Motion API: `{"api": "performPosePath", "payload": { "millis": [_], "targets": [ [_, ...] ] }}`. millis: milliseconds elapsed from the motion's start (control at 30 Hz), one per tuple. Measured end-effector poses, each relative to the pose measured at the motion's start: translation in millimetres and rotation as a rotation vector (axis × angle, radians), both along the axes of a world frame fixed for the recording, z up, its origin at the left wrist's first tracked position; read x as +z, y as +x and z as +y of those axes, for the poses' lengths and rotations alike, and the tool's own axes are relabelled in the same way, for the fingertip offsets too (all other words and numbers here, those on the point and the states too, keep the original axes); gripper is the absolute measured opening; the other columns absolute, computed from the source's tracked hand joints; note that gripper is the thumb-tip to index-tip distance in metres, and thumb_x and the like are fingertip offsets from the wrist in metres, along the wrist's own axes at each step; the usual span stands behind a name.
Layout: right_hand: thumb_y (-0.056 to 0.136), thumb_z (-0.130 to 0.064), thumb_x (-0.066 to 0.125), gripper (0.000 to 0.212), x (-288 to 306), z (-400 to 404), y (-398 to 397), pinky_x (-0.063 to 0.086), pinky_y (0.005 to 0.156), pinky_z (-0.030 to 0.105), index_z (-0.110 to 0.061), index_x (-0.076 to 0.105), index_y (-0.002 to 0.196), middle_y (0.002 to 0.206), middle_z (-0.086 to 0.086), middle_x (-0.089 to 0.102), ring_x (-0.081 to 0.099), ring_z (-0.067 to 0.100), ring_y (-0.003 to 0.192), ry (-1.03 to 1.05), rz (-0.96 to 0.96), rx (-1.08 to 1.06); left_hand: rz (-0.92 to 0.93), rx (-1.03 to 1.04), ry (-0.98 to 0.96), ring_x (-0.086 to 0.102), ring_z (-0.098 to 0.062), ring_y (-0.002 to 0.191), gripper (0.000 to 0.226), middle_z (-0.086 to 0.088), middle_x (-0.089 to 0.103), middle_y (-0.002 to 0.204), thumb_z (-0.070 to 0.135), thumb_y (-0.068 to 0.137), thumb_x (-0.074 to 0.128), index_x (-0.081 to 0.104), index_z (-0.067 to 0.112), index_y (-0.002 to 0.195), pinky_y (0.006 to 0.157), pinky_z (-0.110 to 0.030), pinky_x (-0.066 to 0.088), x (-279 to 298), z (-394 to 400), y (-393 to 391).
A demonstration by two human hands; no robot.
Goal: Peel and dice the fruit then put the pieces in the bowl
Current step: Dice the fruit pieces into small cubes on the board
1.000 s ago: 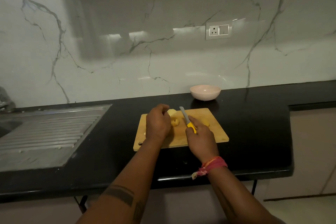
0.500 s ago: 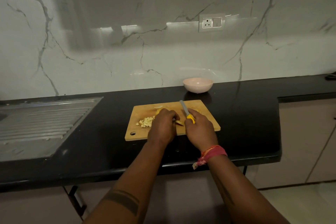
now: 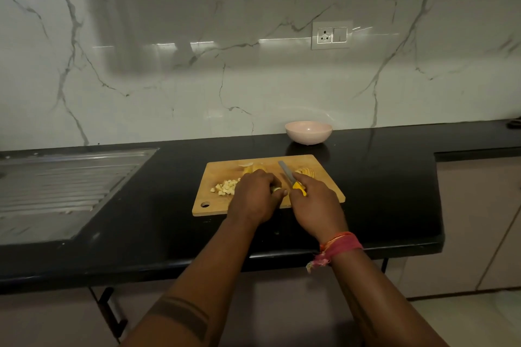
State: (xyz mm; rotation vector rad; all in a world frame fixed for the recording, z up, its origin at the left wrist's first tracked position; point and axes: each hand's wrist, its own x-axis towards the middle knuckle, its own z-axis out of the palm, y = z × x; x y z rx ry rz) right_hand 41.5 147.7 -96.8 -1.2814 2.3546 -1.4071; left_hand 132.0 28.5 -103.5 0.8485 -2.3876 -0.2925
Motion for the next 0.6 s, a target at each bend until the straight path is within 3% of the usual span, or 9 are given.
{"api": "performPosePath", "payload": {
  "millis": [133, 267, 600],
  "targets": [
    [0.099, -0.026, 0.048, 0.049, 0, 7, 5, 0.047, 0.056, 0.026, -0.049, 0.048, 0.143, 0.09, -0.007, 0.065, 0.06, 0.01, 0.072, 0.052, 0.118, 0.0, 0.046, -0.025, 0.096, 0.064, -0.016, 0.109, 0.029, 0.0, 0.07, 0.121, 0.026, 0.096, 0.069, 0.071, 0.019, 0.124, 0.096, -0.036, 0.052, -1, -4, 3],
    [0.099, -0.034, 0.046, 0.049, 1, 2, 11, 0.052, 0.073, 0.031, -0.041, 0.046, 0.147, 0.114, 0.001, 0.069, 0.061, 0.016, 0.089, 0.201, 0.215, -0.022, 0.063, 0.02, 0.116, 0.063, -0.016, 0.107, 0.027, -0.002, 0.069, 0.121, 0.025, 0.095, 0.07, 0.072, 0.016, 0.121, 0.094, -0.029, 0.049, 0, -6, 0],
    [0.099, -0.038, 0.042, 0.052, -1, 1, 31, 0.046, 0.07, 0.031, -0.039, 0.04, 0.151, 0.105, -0.001, 0.07, 0.065, 0.018, 0.093, 0.241, 0.29, -0.07, 0.124, 0.072, 0.205, 0.067, -0.012, 0.102, 0.022, 0.003, 0.076, 0.111, 0.026, 0.091, 0.075, 0.078, 0.022, 0.112, 0.086, -0.018, 0.044, 1, -9, -2]
  ]
}}
